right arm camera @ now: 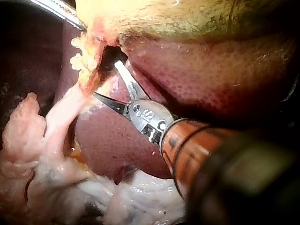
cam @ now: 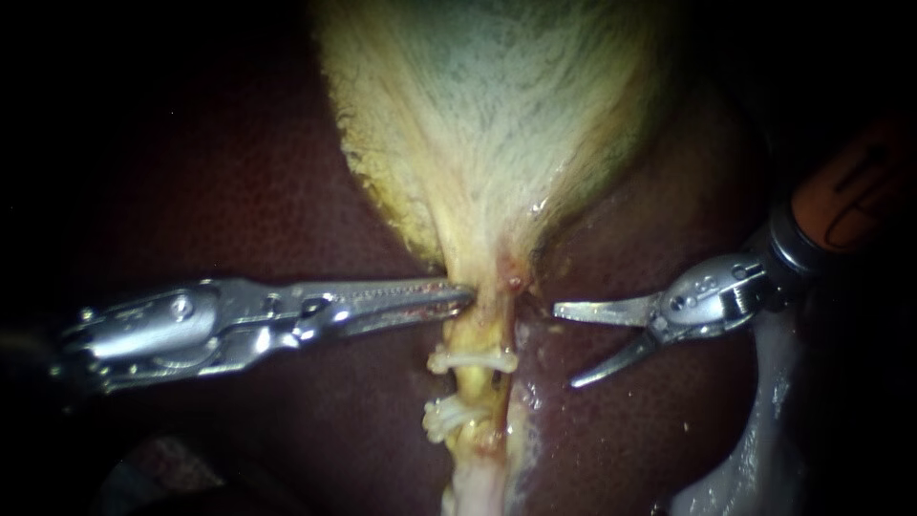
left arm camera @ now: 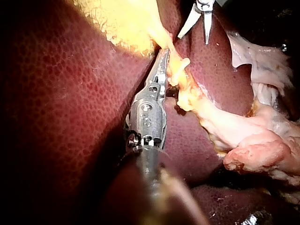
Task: Go to the cutting position left tube
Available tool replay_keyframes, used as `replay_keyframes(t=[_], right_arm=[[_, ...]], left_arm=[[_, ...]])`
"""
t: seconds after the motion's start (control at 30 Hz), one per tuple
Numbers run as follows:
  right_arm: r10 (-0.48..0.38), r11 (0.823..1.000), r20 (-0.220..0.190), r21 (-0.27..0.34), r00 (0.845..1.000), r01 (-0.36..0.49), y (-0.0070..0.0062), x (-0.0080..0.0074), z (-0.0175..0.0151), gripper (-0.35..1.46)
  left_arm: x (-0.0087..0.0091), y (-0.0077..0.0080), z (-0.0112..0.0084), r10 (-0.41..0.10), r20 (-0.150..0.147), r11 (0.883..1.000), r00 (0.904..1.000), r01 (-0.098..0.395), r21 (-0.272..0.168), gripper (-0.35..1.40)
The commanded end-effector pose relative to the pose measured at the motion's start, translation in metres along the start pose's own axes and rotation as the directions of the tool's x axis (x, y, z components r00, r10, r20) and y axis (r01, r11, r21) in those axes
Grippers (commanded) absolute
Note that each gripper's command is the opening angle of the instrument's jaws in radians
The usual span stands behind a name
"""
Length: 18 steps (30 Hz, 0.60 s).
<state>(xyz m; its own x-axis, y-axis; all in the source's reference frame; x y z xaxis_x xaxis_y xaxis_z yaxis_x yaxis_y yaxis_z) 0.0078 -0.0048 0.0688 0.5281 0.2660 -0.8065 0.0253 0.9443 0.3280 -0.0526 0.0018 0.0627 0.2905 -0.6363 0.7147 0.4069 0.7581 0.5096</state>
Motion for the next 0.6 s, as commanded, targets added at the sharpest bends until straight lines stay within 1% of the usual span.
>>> replay_keyframes(t=[0.03,0.13,0.23,0.37,0.43,0.5,0.6], right_arm=[[0.0,1.0,-0.001,0.003,1.0,0.0,-0.0002,0.0002,0.0001,1.43],[0.0,1.0,-0.016,0.025,1.0,0.0,-0.0008,0.0005,0.0004,1.43],[0.001,0.999,-0.033,0.05,0.999,0.001,-0.0018,0.0013,0.001,1.43],[-0.002,0.996,-0.065,0.085,0.998,0.007,-0.0033,0.0026,0.0026,1.43],[0.007,0.995,-0.069,0.102,0.998,0.0,-0.0041,0.003,0.0036,1.43],[0.007,0.993,-0.073,0.116,0.997,0.001,-0.0048,0.0032,0.005,1.43],[0.019,0.991,-0.076,0.132,0.997,-0.008,-0.0056,0.0026,0.007,1.42]], left_arm=[[0.0,0.0,-0.0002,0.0,0.0,1.0,1.0,0.0,0.001,-0.13],[-0.0001,0.0001,-0.0009,0.0,0.0,1.0,1.0,0.0,-0.004,-0.1],[-0.0004,0.0005,-0.002,-0.003,-0.003,1.0,1.0,0.003,-0.014,-0.1],[-0.001,0.001,-0.0034,-0.01,0.009,0.999,0.9999,0.01,-0.031,-0.1],[-0.0012,0.0012,-0.0041,-0.012,0.015,0.999,0.9998,0.013,-0.035,-0.1],[-0.0014,0.0014,-0.0046,-0.014,0.015,0.999,0.9998,0.015,-0.04,-0.1],[-0.0018,0.0015,-0.0053,-0.017,0.02,0.999,0.9996,0.018,-0.044,-0.1]])
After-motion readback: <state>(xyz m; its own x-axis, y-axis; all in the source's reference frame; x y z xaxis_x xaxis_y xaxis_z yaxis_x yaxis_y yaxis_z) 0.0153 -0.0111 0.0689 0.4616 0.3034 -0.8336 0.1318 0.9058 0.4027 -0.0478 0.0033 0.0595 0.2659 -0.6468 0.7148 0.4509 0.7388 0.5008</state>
